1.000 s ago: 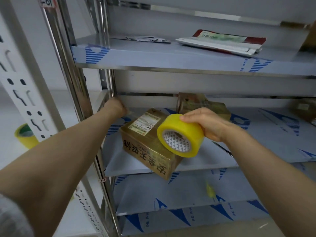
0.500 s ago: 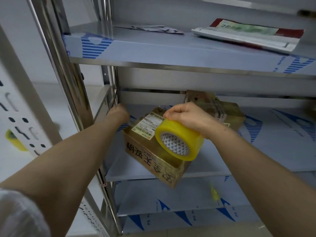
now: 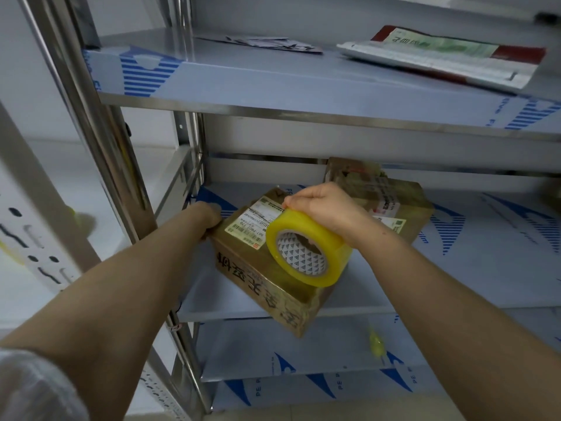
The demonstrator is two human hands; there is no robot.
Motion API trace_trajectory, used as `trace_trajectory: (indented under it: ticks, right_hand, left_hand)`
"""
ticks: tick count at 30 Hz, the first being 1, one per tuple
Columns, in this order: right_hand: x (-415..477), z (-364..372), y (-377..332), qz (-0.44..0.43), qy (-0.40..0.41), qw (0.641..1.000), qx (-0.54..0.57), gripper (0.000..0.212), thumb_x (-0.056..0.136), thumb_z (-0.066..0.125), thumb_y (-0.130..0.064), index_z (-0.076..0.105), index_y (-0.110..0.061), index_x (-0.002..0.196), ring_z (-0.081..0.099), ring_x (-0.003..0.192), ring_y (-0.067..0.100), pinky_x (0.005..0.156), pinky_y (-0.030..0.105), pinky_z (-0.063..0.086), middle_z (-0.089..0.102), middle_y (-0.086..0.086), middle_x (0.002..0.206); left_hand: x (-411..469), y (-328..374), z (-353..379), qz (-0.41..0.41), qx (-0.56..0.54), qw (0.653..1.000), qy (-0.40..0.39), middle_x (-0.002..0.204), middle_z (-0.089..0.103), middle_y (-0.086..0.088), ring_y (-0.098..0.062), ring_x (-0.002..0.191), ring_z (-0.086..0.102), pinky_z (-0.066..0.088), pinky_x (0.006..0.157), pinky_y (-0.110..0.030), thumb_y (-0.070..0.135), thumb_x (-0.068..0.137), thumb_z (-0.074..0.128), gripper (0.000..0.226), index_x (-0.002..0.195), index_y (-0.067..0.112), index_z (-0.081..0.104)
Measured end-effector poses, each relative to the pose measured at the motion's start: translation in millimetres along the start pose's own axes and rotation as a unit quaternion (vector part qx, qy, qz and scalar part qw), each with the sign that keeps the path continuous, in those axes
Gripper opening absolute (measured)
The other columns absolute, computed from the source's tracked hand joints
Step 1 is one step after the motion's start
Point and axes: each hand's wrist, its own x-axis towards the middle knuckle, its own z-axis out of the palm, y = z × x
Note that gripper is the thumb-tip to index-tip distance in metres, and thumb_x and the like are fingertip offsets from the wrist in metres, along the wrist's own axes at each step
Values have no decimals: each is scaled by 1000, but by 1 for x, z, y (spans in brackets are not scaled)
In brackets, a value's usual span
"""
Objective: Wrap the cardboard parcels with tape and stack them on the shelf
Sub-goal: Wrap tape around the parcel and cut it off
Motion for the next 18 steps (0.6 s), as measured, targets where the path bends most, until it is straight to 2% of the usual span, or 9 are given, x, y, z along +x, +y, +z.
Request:
trace_trajectory:
  ticks: [2,4,7,9,12,15,18]
  right_hand:
    - [2,2,0,-2,-1,1000,1,26,91,60,-38,72,-21,107,67,81,15,75,30,55,71,-4,87]
    - [4,3,-1,-3,-1,1000,2,24,91,61,-38,73,-21,103,67,78,15,75,30,55,71,-5,82]
    - [6,4,0,-6,2,1000,0,20,90,62,-38,74,-22,96,67,72,12,67,25,54,70,-7,74]
    - [7,5,0,-4,2,1000,3,21,90,63,-38,74,-22,96,68,72,13,69,26,55,71,-7,73]
    - [9,6,0,-4,5,1000,3,23,90,63,-37,74,-19,98,68,73,15,71,28,55,71,-3,75]
    - [8,5,-1,-7,2,1000,-5,28,90,62,-37,73,-16,104,68,79,19,78,33,56,72,2,83]
    - [7,6,-3,-7,-7,1000,-4,34,90,61,-41,71,-14,109,69,84,22,84,38,56,73,6,91]
  left_hand:
    - [1,-1,0,32,10,997,73,115,60,-21,-32,95,58,46,81,-37,9,94,53,29,119,-3,56]
    - [0,-3,1,62,29,989,135,111,62,-17,-31,98,60,49,80,-37,6,92,55,23,114,2,61]
    - [-1,-8,4,91,4,979,183,104,63,-16,-27,89,61,48,72,-34,5,91,54,19,107,4,65]
    - [-6,-4,4,111,-6,972,209,93,65,-14,-24,78,61,51,68,-34,15,95,52,18,96,5,66]
    - [-18,4,11,136,37,973,183,78,63,-9,-24,71,62,53,63,-34,33,94,53,28,83,10,65]
    - [-23,1,19,145,82,975,149,74,58,-5,-19,66,58,45,55,-26,39,96,48,35,86,10,65]
    - [-22,-3,18,142,40,984,98,72,59,-3,-13,62,56,39,50,-23,44,98,43,41,84,11,63]
